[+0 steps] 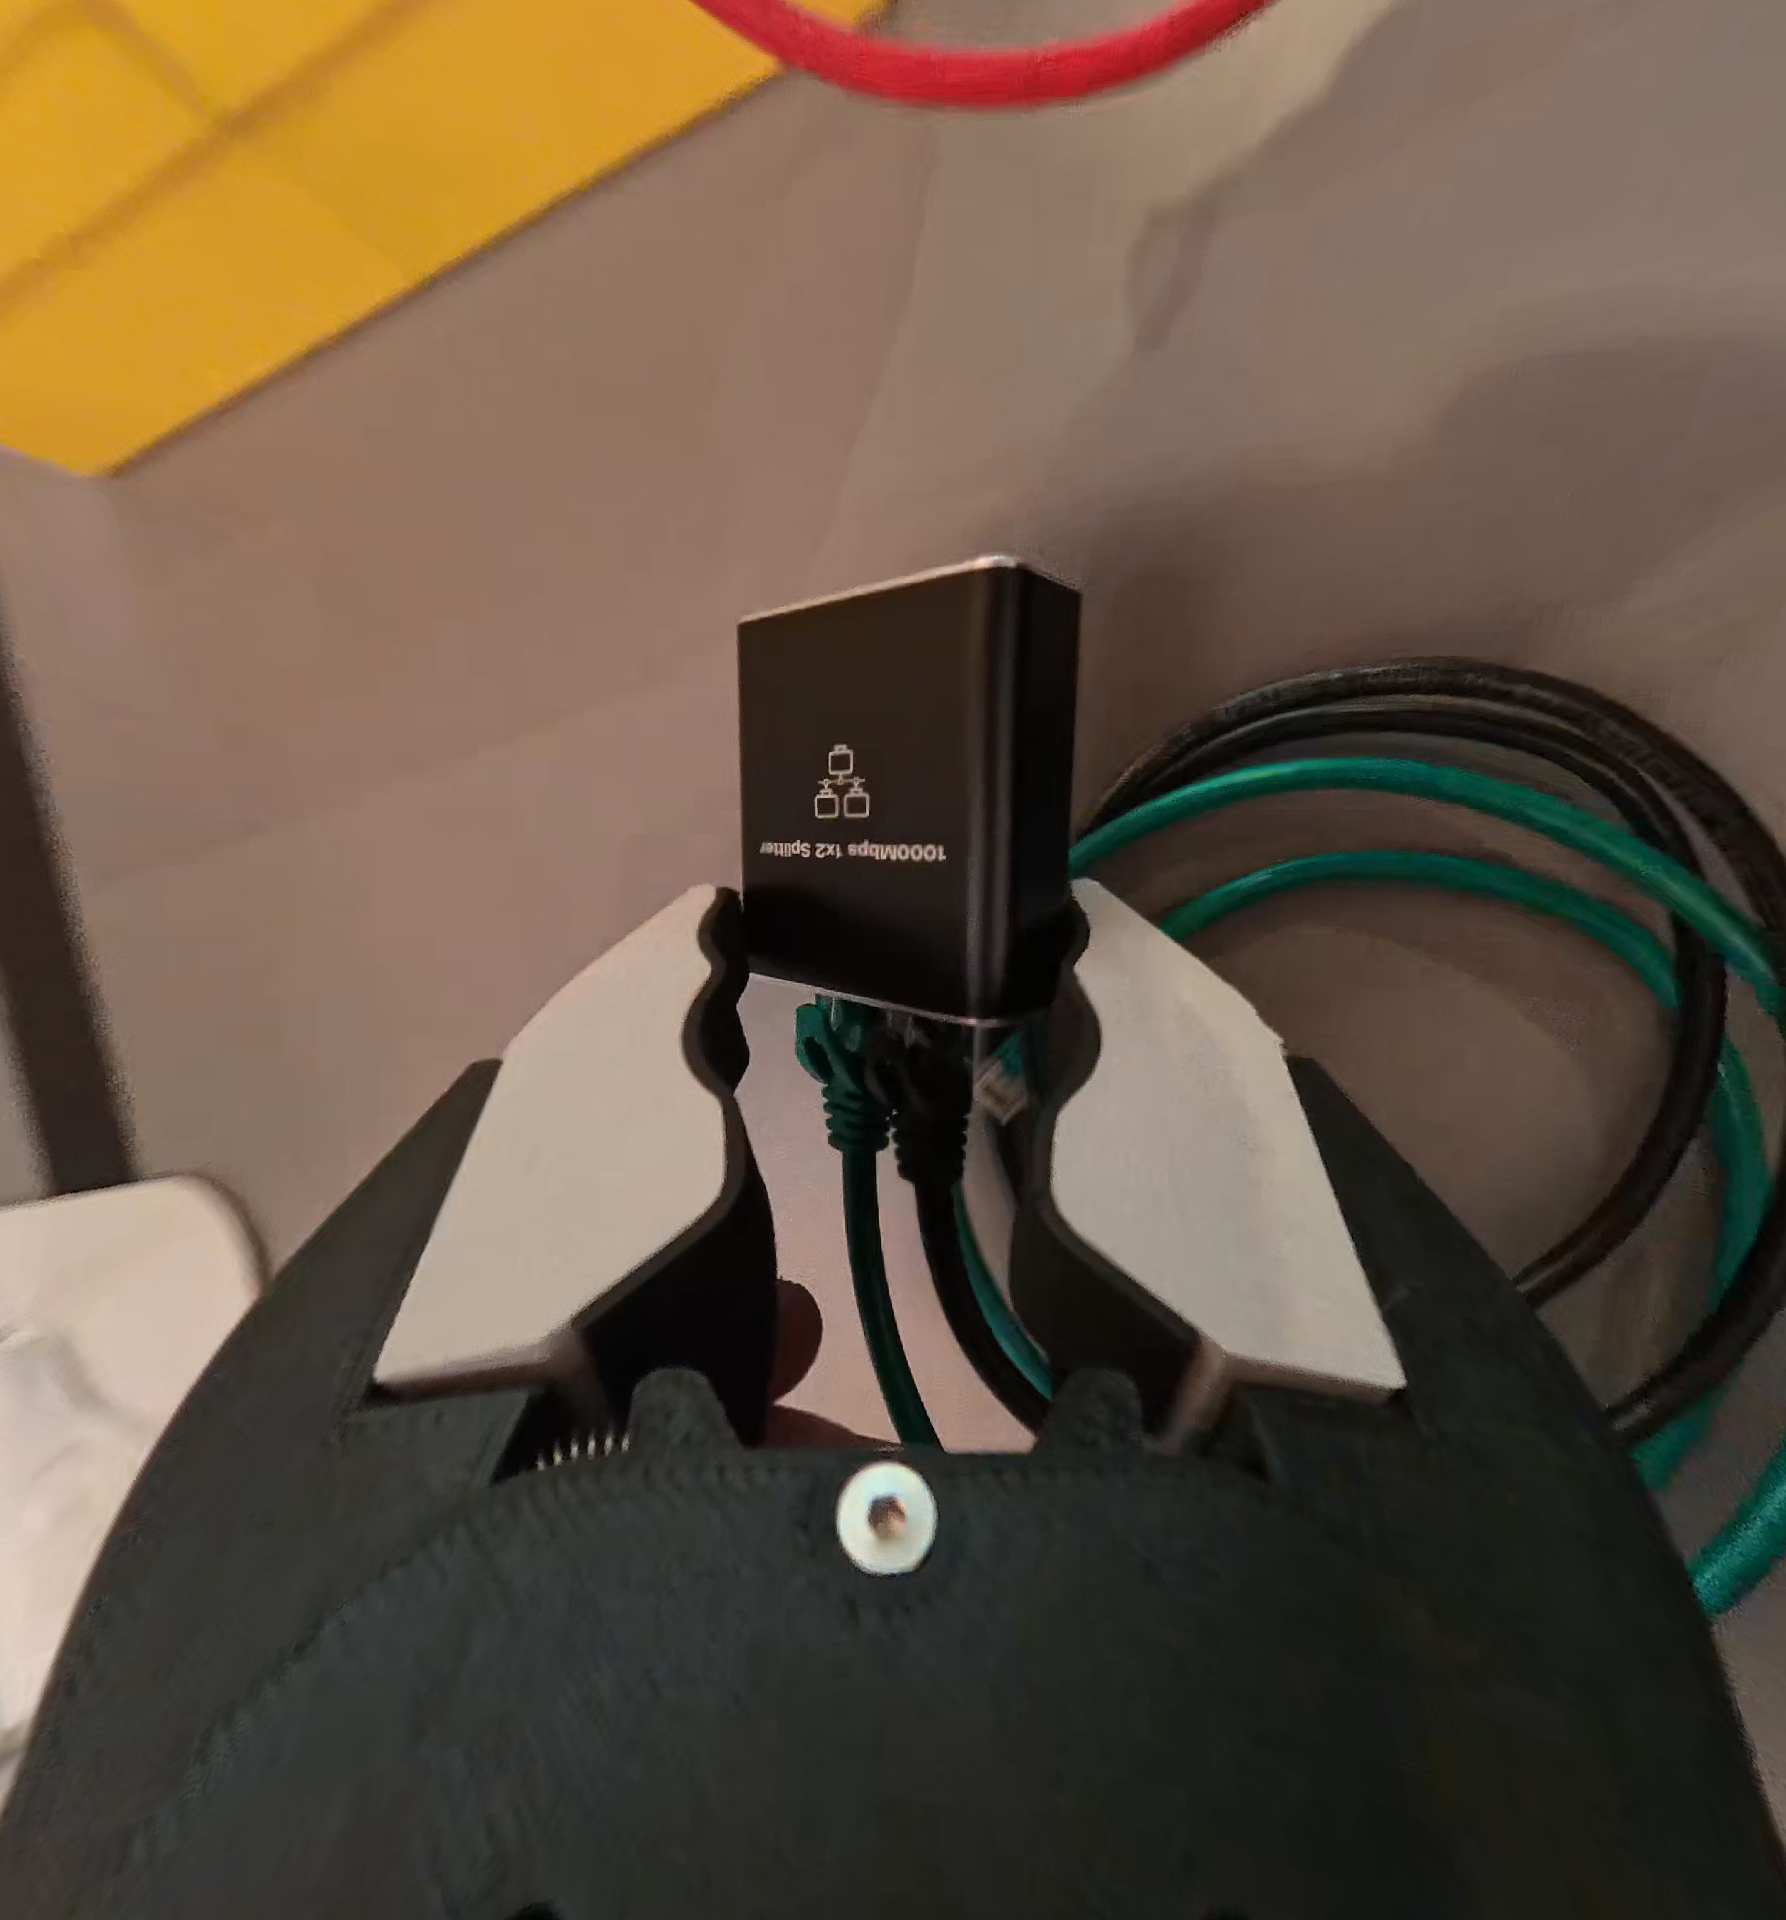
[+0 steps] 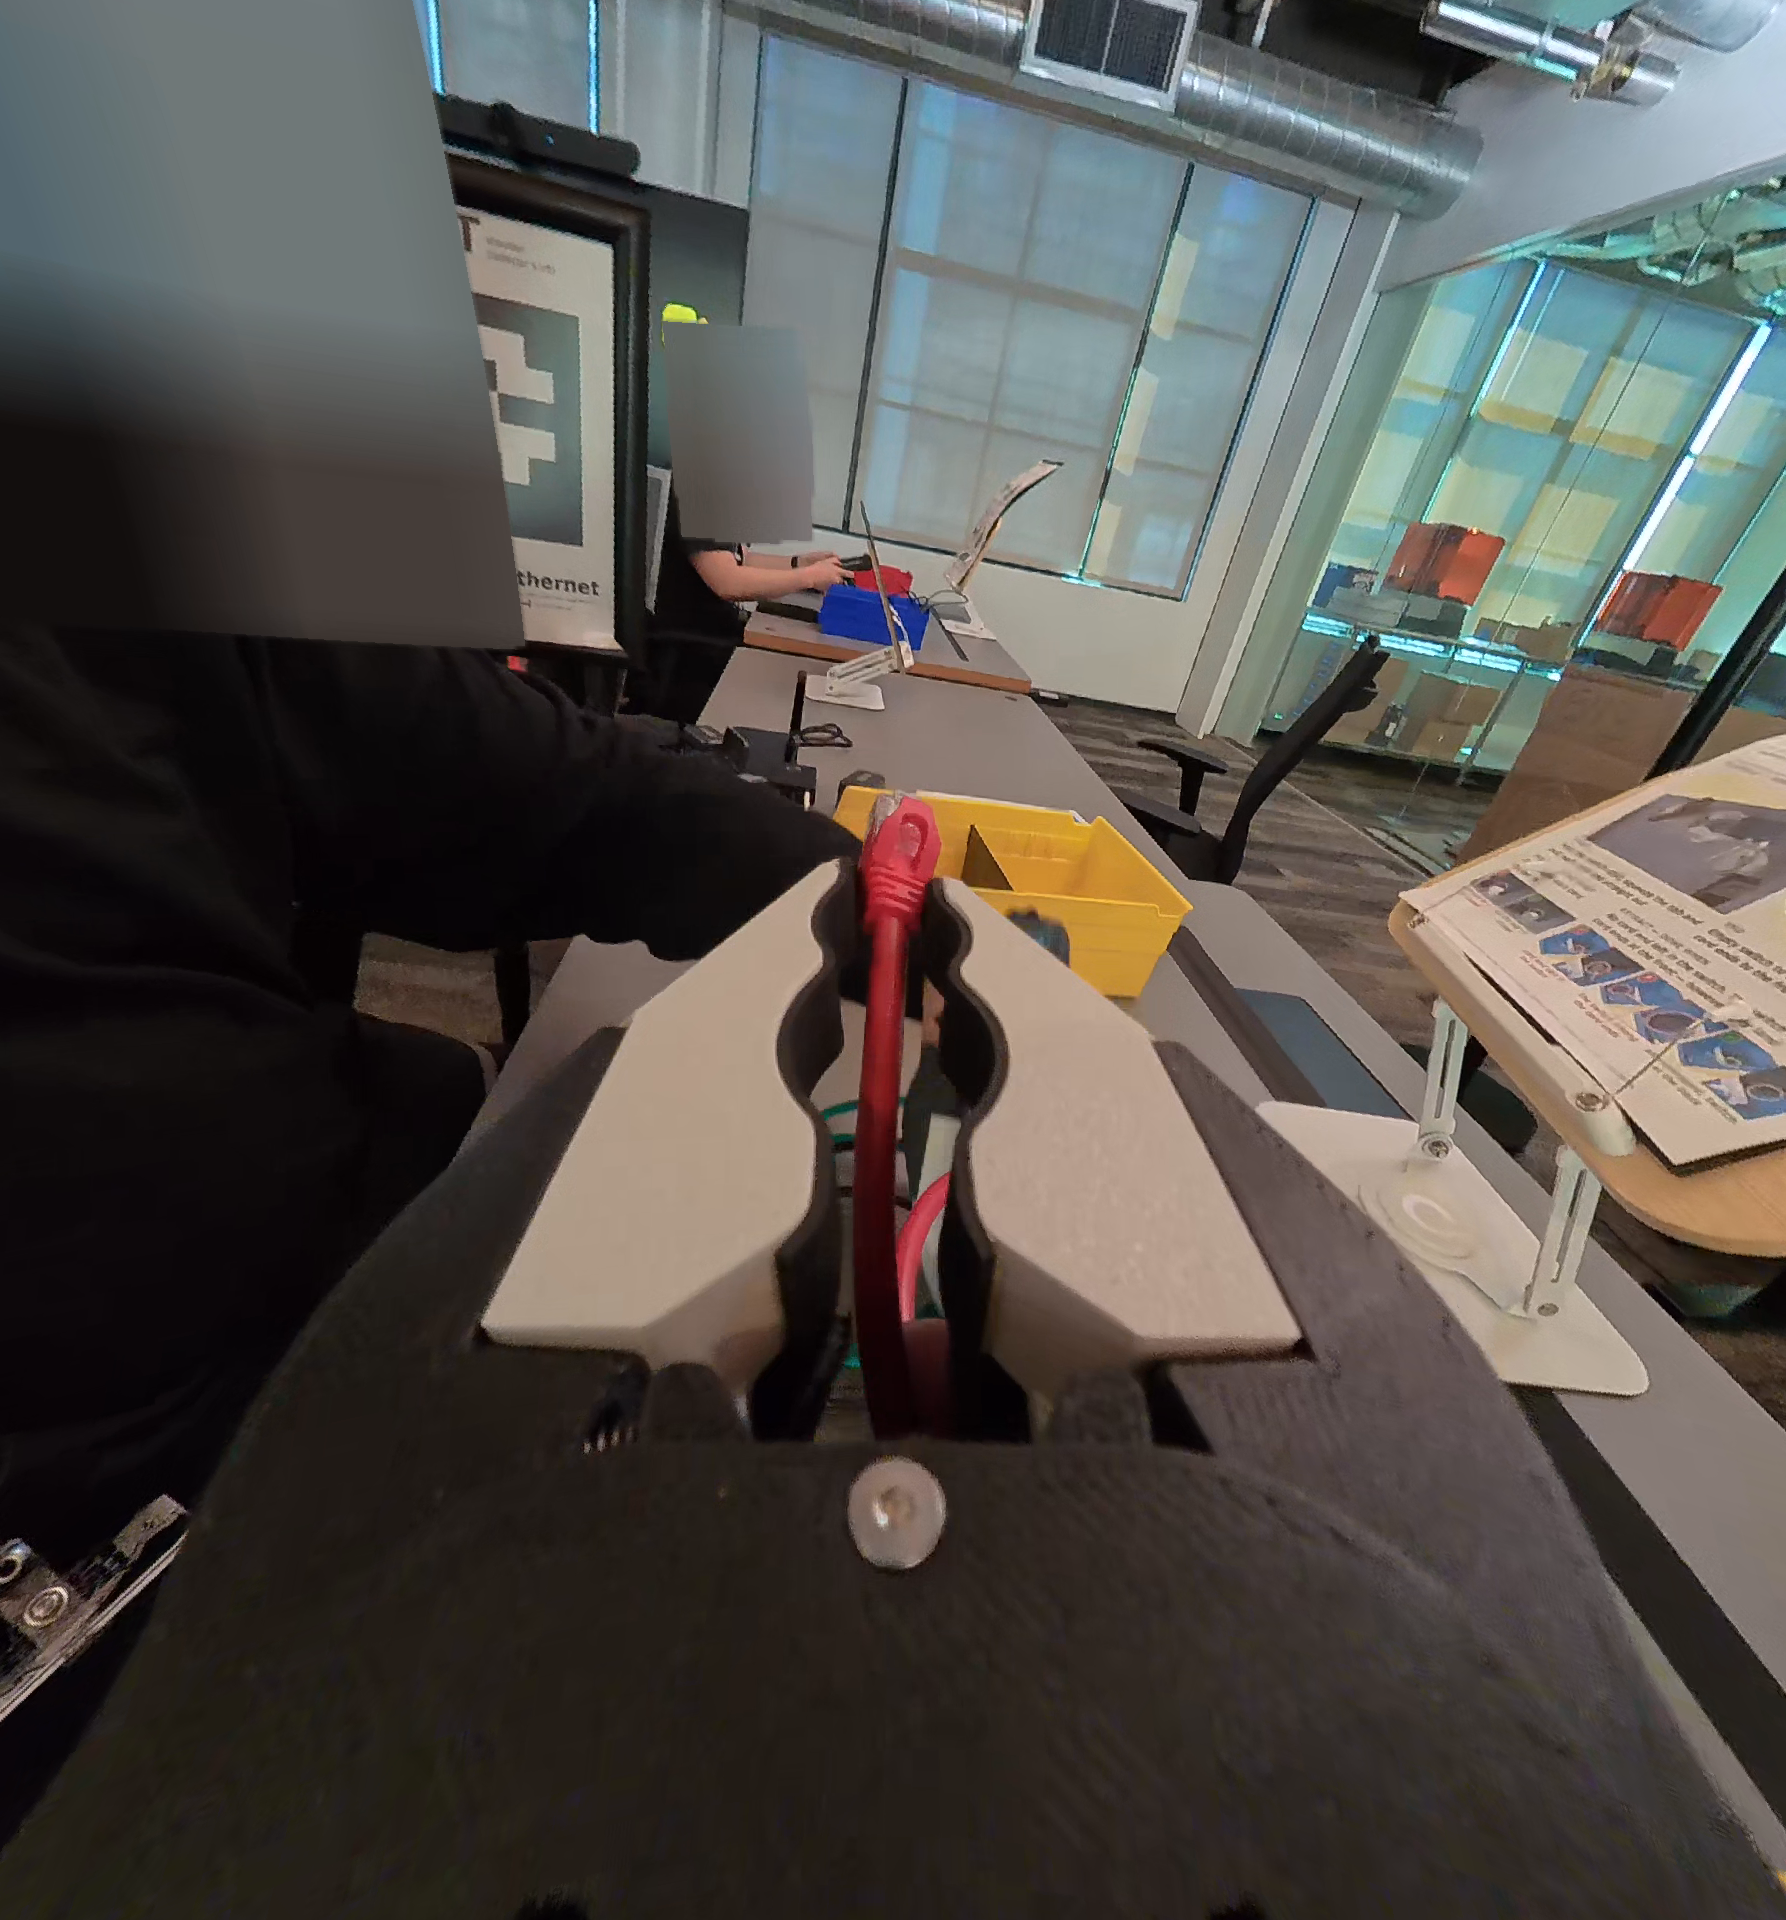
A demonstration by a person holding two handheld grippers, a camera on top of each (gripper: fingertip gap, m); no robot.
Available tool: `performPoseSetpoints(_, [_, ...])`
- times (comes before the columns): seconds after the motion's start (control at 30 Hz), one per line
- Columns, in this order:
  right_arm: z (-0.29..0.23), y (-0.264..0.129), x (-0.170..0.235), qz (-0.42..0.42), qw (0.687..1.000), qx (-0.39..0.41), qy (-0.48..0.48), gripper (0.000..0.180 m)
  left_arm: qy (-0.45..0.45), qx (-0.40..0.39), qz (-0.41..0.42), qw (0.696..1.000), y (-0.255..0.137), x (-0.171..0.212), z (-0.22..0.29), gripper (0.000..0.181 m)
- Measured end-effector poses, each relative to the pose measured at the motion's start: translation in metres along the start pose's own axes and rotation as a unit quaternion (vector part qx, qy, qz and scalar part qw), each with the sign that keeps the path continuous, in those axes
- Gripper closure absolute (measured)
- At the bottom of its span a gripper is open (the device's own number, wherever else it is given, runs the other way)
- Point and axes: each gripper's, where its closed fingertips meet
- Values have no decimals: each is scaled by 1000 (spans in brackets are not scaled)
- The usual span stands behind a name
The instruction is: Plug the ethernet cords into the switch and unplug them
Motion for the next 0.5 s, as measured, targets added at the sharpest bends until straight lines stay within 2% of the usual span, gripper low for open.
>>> performPoseSetpoints(0.23, [20, 36, 46, -66, 997, 32, 36, 170, 36, -168, 22, 985, -101, -23, -26, 126])
performPoseSetpoints(0.5, [36, 81, 102, -131, 988, 78, 38, 170, 71, -225, 2, 972, -153, -37, -20, 126])
Point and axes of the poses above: each gripper's, where its closed fingertips meet, y out along the fingers, x out of its underside, z = x × y across the jaws, and after that the axes turned 7 degrees about z, right-handed
